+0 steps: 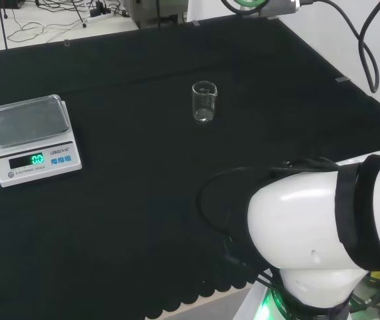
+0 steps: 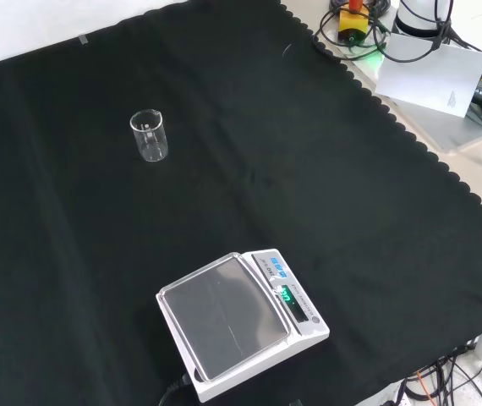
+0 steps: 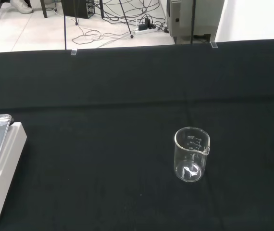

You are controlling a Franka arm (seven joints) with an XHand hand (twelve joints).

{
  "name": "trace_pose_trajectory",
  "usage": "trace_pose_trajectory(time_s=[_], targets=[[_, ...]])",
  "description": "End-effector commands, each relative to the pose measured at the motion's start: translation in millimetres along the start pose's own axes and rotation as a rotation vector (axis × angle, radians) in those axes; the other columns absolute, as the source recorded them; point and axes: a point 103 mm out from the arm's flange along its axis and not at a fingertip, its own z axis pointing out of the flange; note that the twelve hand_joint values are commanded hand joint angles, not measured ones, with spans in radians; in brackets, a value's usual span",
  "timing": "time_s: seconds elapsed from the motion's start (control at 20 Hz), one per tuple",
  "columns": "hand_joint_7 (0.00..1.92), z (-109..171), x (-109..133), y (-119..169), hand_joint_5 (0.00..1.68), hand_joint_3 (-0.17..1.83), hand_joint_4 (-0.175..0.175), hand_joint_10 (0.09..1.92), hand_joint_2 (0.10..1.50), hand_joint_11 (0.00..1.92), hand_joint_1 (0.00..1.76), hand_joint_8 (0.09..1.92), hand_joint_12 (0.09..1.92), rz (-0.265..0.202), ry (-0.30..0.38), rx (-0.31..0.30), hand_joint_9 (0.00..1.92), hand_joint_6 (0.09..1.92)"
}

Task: Pick up the beaker.

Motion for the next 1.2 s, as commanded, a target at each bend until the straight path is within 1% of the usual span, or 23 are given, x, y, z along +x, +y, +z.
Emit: trace_pose_trajectory(time_s=[0.05, 0.2, 0.35, 0.45, 0.7, 0.85, 1.0, 1.2], targets=[[0.07, 0.0, 11.6, 0.8, 0.10, 0.53, 0.002, 0.83, 0.60, 0.00, 0.68, 0.69, 1.22, -0.009, -0.033, -0.013, 0.17, 0.09], [0.06, -0.2, 16.8, 1.6, 0.11, 0.42, 0.003, 0.89, 0.65, 0.00, 0.68, 0.71, 1.24, -0.005, -0.036, -0.010, 0.14, 0.09], [0.06, 2.0, 4.5, 1.4, 0.11, 0.41, 0.003, 0.89, 0.66, 0.00, 0.68, 0.71, 1.25, 0.010, -0.043, -0.004, 0.13, 0.09], [0.06, 3.9, 2.1, 5.2, 0.11, 0.40, 0.003, 0.89, 0.66, 0.00, 0.68, 0.71, 1.25, 0.018, -0.029, 0.005, 0.13, 0.09], [0.05, 17.0, -15.4, 21.2, 0.11, 0.40, 0.003, 0.89, 0.67, 0.00, 0.68, 0.72, 1.25, 0.032, 0.009, 0.020, 0.13, 0.09], [0.05, 28.5, -26.0, 35.2, 0.11, 0.40, 0.003, 0.90, 0.67, 0.00, 0.68, 0.72, 1.25, 0.028, 0.033, 0.028, 0.13, 0.09], [0.05, 46.6, -38.5, 56.9, 0.11, 0.39, 0.003, 0.90, 0.67, 0.00, 0.68, 0.72, 1.25, 0.029, 0.047, 0.048, 0.13, 0.09], [0.06, 75.1, -47.7, 89.1, 0.11, 0.39, 0.003, 0.90, 0.67, 0.00, 0.68, 0.72, 1.25, 0.026, 0.053, 0.029, 0.13, 0.09]])
